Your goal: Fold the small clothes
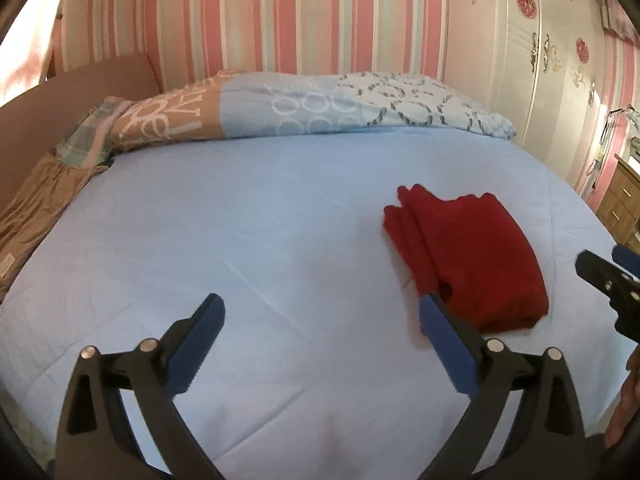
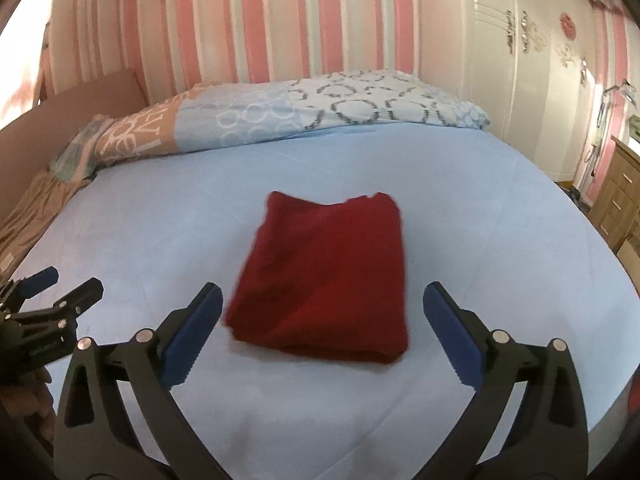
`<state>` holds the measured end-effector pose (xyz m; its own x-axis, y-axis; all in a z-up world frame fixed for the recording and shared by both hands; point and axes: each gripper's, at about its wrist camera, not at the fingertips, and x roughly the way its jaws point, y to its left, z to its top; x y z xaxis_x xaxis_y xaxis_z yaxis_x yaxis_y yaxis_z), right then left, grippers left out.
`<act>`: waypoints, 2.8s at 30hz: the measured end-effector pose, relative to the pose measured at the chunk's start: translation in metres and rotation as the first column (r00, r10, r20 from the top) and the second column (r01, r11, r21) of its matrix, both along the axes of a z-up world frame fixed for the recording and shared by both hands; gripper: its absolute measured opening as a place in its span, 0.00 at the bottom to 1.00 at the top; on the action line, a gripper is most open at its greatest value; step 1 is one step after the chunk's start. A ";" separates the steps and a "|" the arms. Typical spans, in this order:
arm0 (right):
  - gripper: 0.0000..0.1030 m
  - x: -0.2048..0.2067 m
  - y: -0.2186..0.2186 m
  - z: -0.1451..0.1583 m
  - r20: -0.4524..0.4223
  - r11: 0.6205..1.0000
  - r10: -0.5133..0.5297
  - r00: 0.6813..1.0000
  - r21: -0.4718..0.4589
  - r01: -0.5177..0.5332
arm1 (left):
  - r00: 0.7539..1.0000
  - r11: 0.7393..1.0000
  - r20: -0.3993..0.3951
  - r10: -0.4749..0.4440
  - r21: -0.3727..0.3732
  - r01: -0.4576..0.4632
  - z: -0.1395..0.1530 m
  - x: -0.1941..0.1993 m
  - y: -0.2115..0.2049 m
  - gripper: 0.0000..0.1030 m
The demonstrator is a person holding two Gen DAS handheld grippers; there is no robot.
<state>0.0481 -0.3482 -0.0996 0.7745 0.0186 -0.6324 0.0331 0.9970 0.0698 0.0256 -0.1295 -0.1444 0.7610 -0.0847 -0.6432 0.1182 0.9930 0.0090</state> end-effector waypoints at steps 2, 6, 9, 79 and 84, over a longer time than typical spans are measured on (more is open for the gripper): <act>0.97 -0.004 0.022 0.010 -0.010 1.000 0.026 1.000 0.014 -0.026 | 1.000 1.000 -0.019 -0.003 -0.002 0.003 0.005 -0.007 0.011 0.95; 0.97 -0.015 0.055 0.027 -0.023 0.999 0.042 0.999 0.001 -0.042 | 0.999 0.996 0.010 0.053 0.070 -0.053 0.021 -0.027 0.030 0.96; 0.97 -0.022 0.072 0.035 -0.019 0.998 0.042 0.999 -0.053 -0.043 | 0.996 0.994 0.033 0.084 0.067 -0.086 0.028 -0.040 0.045 0.98; 0.97 -0.052 0.082 0.049 0.001 0.994 0.007 1.000 -0.106 -0.007 | 0.997 0.997 0.042 0.066 -0.046 -0.064 0.063 -0.079 0.055 0.98; 0.97 -0.054 0.081 0.049 0.002 0.994 0.008 1.000 -0.107 -0.007 | 0.997 0.997 0.047 0.066 -0.046 -0.064 0.063 -0.081 0.056 0.98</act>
